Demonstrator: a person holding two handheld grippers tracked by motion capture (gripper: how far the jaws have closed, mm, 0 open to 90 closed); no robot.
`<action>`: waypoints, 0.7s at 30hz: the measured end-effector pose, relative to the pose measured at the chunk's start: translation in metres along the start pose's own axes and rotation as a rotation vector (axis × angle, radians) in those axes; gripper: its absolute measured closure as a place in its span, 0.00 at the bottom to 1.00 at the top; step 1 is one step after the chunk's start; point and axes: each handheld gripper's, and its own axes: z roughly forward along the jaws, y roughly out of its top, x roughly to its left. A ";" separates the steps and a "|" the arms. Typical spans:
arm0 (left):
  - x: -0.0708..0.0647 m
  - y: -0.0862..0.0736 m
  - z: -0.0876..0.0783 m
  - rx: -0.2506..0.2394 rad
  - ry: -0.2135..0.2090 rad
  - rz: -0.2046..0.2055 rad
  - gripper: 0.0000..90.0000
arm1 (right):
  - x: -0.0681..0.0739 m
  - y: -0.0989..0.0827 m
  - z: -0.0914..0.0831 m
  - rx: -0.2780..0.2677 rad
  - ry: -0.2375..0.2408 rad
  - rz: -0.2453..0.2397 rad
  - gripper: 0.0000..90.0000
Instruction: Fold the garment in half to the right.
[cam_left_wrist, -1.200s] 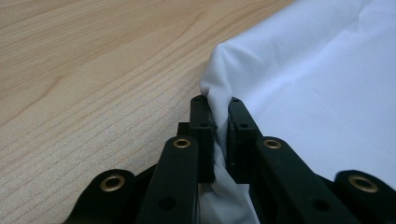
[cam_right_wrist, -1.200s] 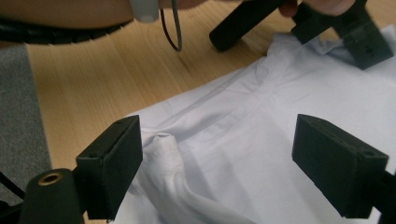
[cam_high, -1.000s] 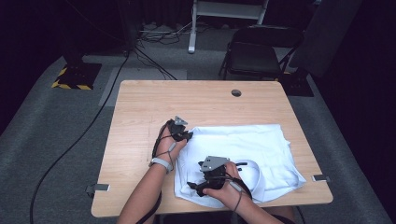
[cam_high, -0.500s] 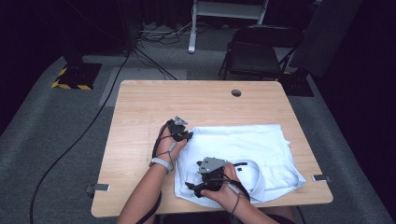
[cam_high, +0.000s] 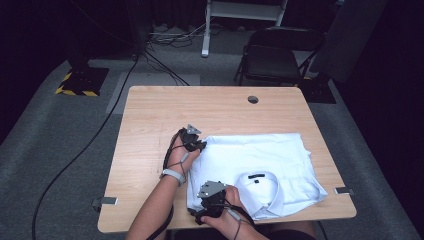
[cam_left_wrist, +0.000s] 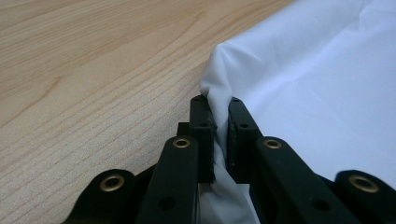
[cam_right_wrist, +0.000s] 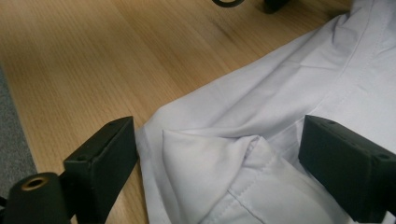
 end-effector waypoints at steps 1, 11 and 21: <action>0.000 0.000 0.000 0.002 -0.001 0.000 0.93 | 0.001 0.001 0.001 0.002 -0.006 0.007 0.12; 0.002 0.000 0.000 0.001 -0.014 -0.021 0.93 | -0.007 0.006 -0.004 0.002 -0.079 0.068 0.64; 0.000 0.010 -0.013 -0.019 -0.034 -0.049 0.93 | -0.019 0.009 -0.019 -0.049 -0.030 0.101 0.88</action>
